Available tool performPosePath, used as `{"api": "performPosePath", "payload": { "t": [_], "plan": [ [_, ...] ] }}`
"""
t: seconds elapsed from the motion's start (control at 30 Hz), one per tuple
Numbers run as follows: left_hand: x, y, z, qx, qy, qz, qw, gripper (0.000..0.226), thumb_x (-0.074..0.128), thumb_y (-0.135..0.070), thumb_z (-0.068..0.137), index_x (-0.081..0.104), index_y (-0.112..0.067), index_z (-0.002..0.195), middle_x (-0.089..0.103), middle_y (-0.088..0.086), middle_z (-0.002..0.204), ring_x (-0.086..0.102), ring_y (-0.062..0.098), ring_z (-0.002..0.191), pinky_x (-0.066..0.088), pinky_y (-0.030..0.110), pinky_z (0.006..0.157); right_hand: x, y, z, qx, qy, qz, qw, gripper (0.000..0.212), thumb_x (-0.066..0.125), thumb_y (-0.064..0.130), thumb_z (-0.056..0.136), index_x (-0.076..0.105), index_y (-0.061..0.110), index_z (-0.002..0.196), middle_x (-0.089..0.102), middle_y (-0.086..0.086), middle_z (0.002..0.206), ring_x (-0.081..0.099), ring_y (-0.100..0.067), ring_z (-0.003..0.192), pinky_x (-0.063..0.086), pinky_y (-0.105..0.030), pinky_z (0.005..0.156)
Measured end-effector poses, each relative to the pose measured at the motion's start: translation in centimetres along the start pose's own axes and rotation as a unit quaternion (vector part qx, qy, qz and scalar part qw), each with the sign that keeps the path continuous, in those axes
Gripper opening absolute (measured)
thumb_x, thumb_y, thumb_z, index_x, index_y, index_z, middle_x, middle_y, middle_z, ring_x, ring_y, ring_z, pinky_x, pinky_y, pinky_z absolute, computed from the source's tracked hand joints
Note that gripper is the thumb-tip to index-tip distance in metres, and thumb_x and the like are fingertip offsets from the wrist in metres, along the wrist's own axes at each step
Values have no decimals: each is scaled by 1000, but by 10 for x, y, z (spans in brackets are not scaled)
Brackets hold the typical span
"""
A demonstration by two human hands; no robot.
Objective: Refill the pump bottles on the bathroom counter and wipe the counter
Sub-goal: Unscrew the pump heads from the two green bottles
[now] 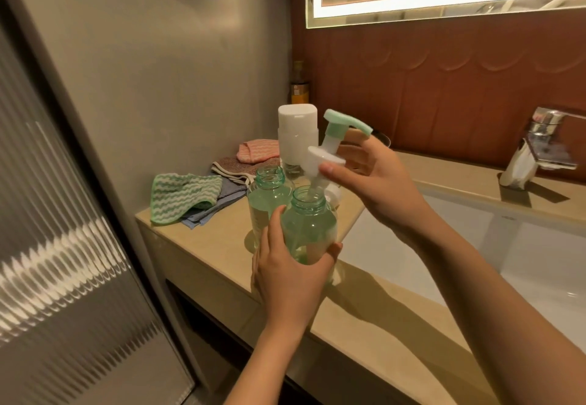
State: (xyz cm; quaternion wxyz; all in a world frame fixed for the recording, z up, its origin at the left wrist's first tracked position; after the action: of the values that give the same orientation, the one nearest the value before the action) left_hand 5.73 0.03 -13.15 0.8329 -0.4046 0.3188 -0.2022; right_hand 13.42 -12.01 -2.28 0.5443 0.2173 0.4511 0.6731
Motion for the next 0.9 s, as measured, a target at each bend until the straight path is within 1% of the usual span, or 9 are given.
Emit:
{"api": "performPosePath", "payload": {
  "t": [0.17,0.33,0.43,0.5,0.57,0.67,0.73,0.83,0.9],
  "plan": [
    [3,1,0,-5,14,-20,1000,94,81,-48,63,34,-32,142,47,-6,134,45,17,124,42,45,101,-23,0,1,13,-62,57,996,62,71,18,79,39,24,131,60,2,116,63,-10,103,54,-23,79],
    [3,2,0,2,12,-28,1000,95,80,-52,61,34,-30,141,47,-4,135,44,17,124,41,42,101,-40,-14,4,54,-112,174,977,64,71,20,73,37,35,126,57,-5,119,61,-18,108,53,-32,88],
    [4,3,0,5,10,-27,1000,94,80,-51,62,35,-30,141,47,-5,135,45,17,123,41,41,101,-49,-26,6,80,-145,212,963,56,66,12,83,38,34,125,59,-2,112,62,-19,105,50,-35,93],
    [4,3,0,7,7,-28,1000,94,81,-49,62,35,-30,141,48,-6,134,45,17,123,41,40,100,-55,-36,7,103,-163,233,953,56,67,15,83,39,34,127,55,-5,121,62,-20,104,51,-36,93],
    [4,4,0,8,5,-25,1000,94,82,-48,62,35,-30,141,48,-6,133,45,16,122,41,39,100,-61,-46,8,127,-183,253,942,58,68,18,83,38,32,130,53,-7,128,62,-21,105,52,-34,89],
    [4,5,1,12,-3,-22,1000,93,82,-49,62,36,-29,141,47,-13,126,46,15,120,41,36,98,-73,-62,7,158,-223,288,918,61,67,21,84,37,28,136,56,-8,125,61,-22,106,54,-32,83],
    [4,5,1,10,-4,-25,1000,93,81,-50,61,36,-30,141,42,-19,118,46,13,119,41,35,97,-80,-72,4,178,-254,318,896,63,68,20,84,36,27,138,56,-9,123,60,-24,107,55,-30,79],
    [5,5,1,8,-1,-27,1000,94,80,-51,61,35,-30,141,39,-20,117,45,12,119,42,36,98,-87,-86,1,191,-284,366,865,64,70,17,82,38,23,137,56,-10,124,60,-24,107,56,-27,71],
    [5,6,1,8,0,-29,1000,93,81,-49,61,36,-30,141,40,-20,117,46,12,119,42,37,99,-92,-91,-2,188,-305,367,859,66,72,14,79,39,21,136,54,-10,126,60,-24,106,57,-28,72]
  ]
}}
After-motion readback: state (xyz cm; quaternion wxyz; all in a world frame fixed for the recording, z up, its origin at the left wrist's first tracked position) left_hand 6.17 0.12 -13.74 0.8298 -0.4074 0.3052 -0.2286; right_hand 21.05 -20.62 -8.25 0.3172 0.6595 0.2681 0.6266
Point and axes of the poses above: each hand's wrist, its own z-axis towards the middle knuckle, its own x-axis out of the palm, y = z × x, the point moved 8 cm from there along z, towards the middle knuckle
